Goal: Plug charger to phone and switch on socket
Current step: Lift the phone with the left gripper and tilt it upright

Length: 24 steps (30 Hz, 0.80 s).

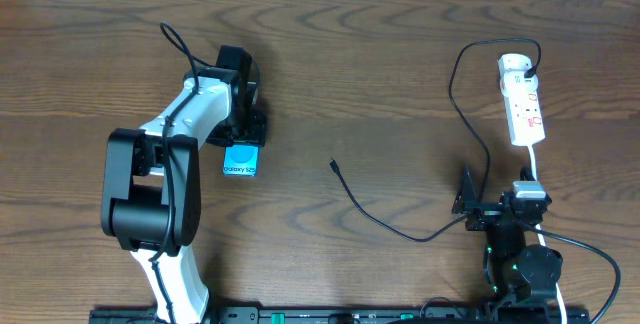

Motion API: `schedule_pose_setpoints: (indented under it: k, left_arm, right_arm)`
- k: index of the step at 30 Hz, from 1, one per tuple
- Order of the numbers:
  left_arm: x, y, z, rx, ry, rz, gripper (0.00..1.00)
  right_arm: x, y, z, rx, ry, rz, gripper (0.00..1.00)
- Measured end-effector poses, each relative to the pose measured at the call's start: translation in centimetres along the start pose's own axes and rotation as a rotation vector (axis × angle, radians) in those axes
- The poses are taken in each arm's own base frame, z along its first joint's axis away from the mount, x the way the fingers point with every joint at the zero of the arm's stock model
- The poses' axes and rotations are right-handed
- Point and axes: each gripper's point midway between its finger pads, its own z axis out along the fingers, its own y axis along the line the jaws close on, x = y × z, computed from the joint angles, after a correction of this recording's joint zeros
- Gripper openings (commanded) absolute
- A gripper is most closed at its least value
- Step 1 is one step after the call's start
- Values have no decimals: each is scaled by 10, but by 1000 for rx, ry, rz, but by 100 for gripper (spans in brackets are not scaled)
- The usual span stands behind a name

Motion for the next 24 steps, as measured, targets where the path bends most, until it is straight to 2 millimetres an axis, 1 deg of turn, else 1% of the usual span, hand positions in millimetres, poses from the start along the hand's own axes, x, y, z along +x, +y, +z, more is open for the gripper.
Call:
schedule_pose_setpoints:
  k: [24]
  left_arm:
    - [2, -3, -1, 16, 7, 0, 7]
  right_arm:
    - [0, 0, 0, 0, 0, 0, 99]
